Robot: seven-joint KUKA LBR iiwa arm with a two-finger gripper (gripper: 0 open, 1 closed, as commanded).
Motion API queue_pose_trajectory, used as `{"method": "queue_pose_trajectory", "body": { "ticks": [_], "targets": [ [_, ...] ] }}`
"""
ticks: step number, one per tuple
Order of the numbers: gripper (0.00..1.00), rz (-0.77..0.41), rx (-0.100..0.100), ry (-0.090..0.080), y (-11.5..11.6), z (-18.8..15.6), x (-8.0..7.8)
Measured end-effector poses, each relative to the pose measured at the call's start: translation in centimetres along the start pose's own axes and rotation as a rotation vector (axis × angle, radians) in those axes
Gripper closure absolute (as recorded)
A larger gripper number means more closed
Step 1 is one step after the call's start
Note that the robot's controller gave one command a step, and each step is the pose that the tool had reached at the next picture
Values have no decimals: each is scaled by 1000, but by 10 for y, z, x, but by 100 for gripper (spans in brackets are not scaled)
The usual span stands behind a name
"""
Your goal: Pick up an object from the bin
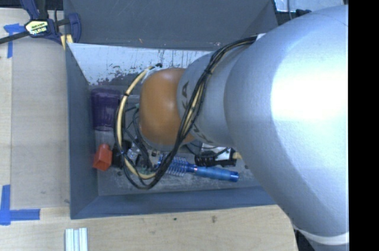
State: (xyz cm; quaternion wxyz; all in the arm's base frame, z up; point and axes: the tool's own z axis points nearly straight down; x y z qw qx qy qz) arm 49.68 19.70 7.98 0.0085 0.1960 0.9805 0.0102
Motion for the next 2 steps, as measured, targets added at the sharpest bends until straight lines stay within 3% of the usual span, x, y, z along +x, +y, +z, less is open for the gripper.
{"method": "queue_pose_trajectory", "body": {
  "ticks": [1,2],
  "targets": [
    [100,0,0,0,0,0,0],
    [100,56,-6,-7,6,-8,-17]
  ]
}}
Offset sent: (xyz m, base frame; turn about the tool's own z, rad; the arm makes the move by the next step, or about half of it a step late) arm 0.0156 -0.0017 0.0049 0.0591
